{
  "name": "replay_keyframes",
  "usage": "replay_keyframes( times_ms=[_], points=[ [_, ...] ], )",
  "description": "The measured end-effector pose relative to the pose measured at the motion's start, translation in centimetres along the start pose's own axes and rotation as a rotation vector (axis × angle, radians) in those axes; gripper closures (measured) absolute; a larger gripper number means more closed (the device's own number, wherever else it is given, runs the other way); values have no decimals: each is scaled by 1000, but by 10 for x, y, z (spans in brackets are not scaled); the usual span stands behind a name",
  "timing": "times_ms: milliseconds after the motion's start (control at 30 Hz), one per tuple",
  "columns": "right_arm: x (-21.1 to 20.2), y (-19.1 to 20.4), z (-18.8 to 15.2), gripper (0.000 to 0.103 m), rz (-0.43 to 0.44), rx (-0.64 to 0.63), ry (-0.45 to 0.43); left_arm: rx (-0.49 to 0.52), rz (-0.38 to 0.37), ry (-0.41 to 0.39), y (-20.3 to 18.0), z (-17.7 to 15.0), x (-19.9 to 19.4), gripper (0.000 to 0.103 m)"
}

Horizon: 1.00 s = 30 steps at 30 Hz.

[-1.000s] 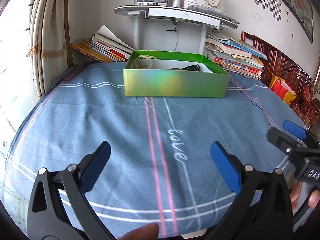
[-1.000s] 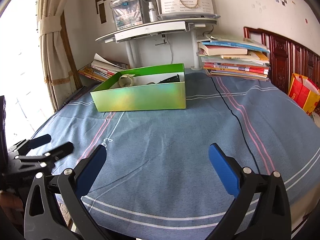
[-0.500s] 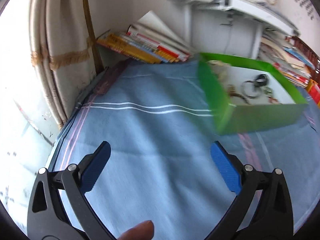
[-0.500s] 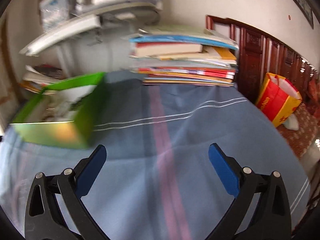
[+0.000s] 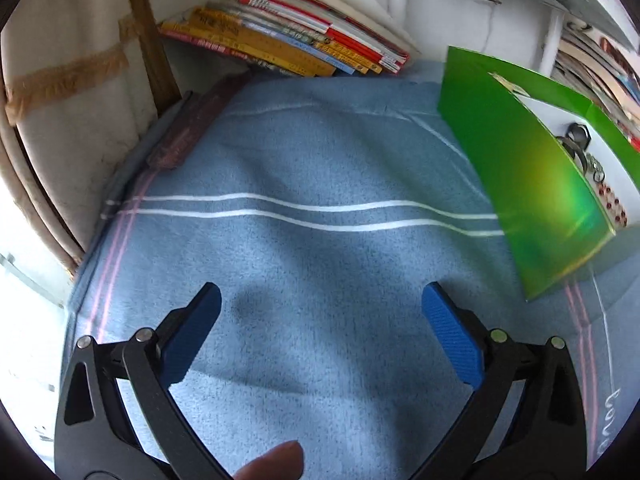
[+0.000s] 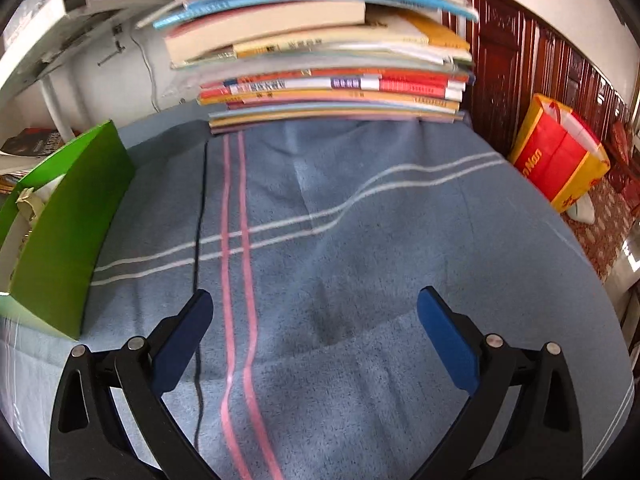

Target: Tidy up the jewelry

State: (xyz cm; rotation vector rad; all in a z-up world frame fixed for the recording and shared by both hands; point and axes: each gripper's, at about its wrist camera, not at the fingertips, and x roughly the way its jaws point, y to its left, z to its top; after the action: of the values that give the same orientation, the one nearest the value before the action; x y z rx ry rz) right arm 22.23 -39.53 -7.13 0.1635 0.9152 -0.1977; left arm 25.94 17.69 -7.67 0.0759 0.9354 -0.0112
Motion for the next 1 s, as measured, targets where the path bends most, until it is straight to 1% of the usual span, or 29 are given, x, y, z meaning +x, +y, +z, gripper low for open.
replay_keyframes(
  times_ms=[67, 133, 1000],
  points=[
    [8, 0, 1, 3, -15, 2, 41, -33, -29, 14, 5, 0, 3, 3],
    [10, 7, 1, 3, -48, -31, 52, -41, -25, 15, 6, 0, 3, 3],
    [11, 9, 0, 3, -45, -38, 52, -42, -27, 15, 6, 0, 5, 3]
  ],
)
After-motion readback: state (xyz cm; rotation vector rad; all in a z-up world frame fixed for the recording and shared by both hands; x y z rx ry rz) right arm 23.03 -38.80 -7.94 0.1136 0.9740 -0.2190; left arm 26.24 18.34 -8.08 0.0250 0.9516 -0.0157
